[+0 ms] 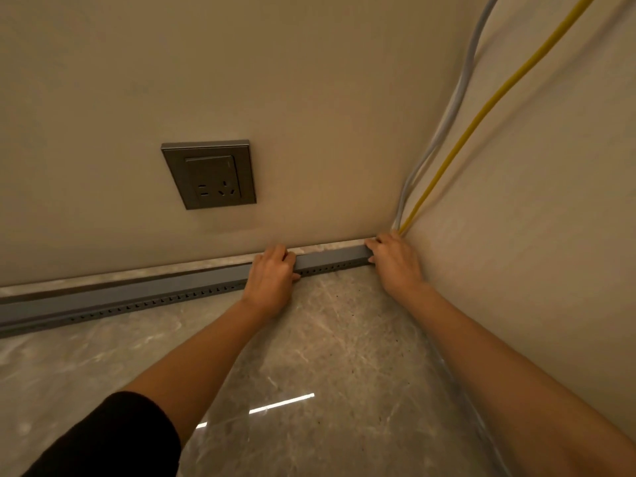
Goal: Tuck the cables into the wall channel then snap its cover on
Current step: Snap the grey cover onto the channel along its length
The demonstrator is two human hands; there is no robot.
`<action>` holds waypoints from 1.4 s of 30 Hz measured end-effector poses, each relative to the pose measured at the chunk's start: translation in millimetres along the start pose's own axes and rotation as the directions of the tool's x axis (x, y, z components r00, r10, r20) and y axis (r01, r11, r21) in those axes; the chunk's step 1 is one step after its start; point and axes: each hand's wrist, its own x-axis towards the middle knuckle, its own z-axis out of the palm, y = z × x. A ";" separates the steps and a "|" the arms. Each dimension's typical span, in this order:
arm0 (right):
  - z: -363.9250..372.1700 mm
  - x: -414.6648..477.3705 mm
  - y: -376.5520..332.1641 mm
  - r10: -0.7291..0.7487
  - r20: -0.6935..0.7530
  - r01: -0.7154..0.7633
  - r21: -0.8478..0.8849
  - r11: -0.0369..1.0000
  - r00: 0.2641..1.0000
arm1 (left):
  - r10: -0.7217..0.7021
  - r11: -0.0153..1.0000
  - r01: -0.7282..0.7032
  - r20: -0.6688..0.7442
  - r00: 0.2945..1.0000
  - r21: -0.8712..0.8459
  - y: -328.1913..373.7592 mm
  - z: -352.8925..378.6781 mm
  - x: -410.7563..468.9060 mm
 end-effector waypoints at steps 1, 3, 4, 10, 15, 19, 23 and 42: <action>-0.9 2.3 -5.1 -0.043 0.017 0.044 -0.006 0.999 0.999 | 0.001 1.000 -0.001 -0.006 1.000 -0.001 0.9 0.7 0.2; 0.2 7.8 -21.4 -0.170 0.065 0.170 0.003 0.985 0.983 | 0.002 1.000 -0.002 -0.010 1.000 0.013 2.0 1.9 0.6; 1.8 9.7 -29.8 -0.204 0.082 0.201 0.043 0.979 0.975 | 0.001 1.000 -0.001 -0.005 1.000 0.022 2.5 2.5 0.8; 6.1 14.0 -41.1 -0.189 0.080 0.180 0.113 0.977 0.979 | -0.018 1.000 0.018 0.080 0.997 -0.002 -5.7 -4.2 3.2; 0.3 16.6 -43.3 -0.185 0.109 0.172 0.117 0.978 0.977 | -0.046 0.997 0.041 0.087 0.995 0.067 -33.4 -22.1 -12.5; -5.2 12.5 -47.8 -0.167 0.110 0.159 0.077 0.984 0.980 | -0.159 0.980 0.142 0.127 0.979 0.136 -46.6 -29.6 -21.5; -11.0 8.9 -63.8 -0.189 0.091 0.193 -0.044 0.980 0.978 | -0.170 0.973 0.144 0.139 0.976 0.180 -40.4 -29.1 -19.5; -10.0 13.6 -128.2 -0.393 0.168 0.383 0.088 0.920 0.904 | -0.184 0.959 0.154 0.113 0.976 0.236 -89.2 -42.6 -48.0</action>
